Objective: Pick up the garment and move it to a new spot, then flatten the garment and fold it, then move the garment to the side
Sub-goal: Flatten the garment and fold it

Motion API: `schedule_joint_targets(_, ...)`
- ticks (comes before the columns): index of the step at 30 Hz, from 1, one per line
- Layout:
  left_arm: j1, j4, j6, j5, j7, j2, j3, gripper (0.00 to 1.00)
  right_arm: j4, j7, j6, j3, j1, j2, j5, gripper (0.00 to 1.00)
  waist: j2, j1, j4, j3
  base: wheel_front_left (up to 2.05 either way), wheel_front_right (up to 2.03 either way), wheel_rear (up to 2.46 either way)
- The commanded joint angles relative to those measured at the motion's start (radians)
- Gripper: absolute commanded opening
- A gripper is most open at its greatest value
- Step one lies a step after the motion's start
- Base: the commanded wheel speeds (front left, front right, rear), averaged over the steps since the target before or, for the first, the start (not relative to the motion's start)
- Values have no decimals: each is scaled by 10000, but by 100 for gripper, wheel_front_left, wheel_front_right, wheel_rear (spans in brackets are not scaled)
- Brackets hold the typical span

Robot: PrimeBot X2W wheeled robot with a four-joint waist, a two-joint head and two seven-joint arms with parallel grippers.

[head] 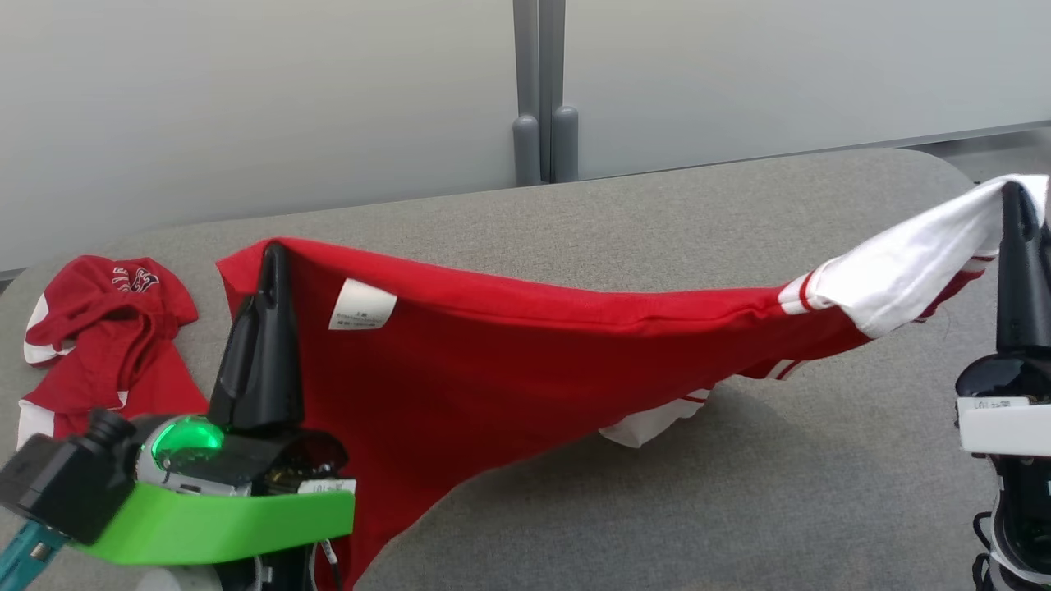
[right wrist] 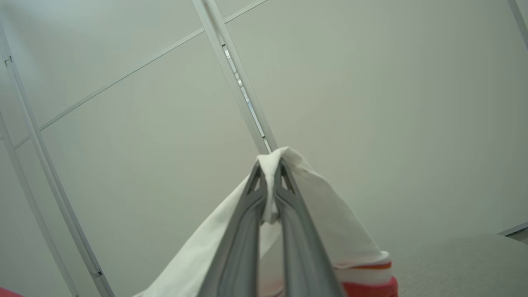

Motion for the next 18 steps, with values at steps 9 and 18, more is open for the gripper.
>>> schedule_joint_targets(9,-1627,533,-149,-104,571,456,307,0,655,709,6,326,-1384,-28,5,0,37,0,-32,873,0,0,0)
schedule_joint_targets(18,-5021,3738,-652,-500,1683,1014,623,0,4243,835,6,1124,-5868,-34,-580,0,37,0,-201,2583,0,0,0)
